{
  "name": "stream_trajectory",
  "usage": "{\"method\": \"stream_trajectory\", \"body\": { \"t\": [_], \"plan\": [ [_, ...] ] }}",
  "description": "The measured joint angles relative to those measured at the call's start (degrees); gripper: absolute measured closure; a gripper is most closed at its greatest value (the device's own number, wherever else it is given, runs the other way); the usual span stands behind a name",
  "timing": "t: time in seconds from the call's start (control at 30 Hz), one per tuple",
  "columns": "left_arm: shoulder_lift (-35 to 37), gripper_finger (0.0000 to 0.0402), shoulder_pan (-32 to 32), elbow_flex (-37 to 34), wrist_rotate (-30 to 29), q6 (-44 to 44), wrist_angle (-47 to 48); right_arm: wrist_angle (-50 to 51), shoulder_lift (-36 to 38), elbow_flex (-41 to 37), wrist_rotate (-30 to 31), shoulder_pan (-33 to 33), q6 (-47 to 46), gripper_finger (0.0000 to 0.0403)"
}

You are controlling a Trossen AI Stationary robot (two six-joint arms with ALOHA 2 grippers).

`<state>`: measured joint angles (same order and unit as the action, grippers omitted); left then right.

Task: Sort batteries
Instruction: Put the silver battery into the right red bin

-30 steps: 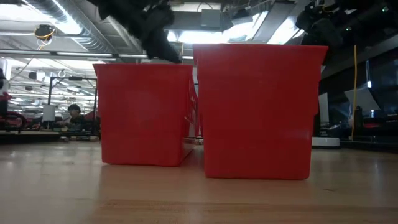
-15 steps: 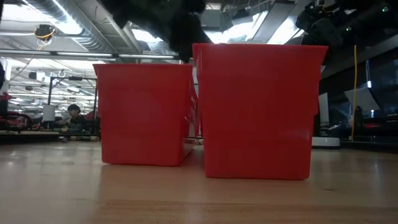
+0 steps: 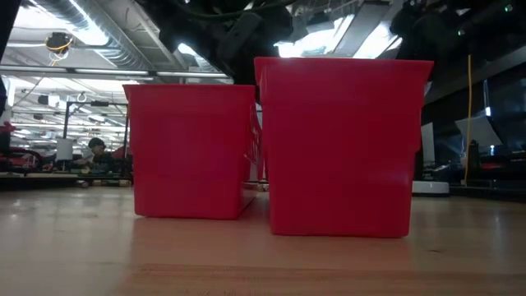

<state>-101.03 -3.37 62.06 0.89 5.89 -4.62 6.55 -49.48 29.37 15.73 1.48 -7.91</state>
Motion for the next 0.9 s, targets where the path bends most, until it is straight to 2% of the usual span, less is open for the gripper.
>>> {"method": "stream_trajectory", "body": {
  "t": [0.17,0.47,0.6,0.73,0.9],
  "plan": [
    [0.0,0.0344,-0.5,-0.02,0.0,-1.36,1.51,2.01,-0.02,4.07,-8.09,0.05,0.64,0.0235],
    [0.0,0.0274,-0.92,0.0,-0.04,-0.98,3.49,12.63,-1.1,11.73,-11.24,0.42,-2.33,0.0235],
    [0.4,0.0246,-0.93,-0.01,-0.29,0.93,4.06,15.46,-3.07,14.2,-10.85,4.02,-2.94,0.0235],
    [2.44,0.0237,-0.94,-0.02,-0.46,5.17,4.71,18.74,-5.65,17.25,-10.82,9.23,-4.19,0.0235],
    [6.59,0.0235,-0.92,0.0,-1.64,8.95,6.22,27.23,-10.03,21.23,-11.3,16.16,-14.94,0.0235]
  ]
}}
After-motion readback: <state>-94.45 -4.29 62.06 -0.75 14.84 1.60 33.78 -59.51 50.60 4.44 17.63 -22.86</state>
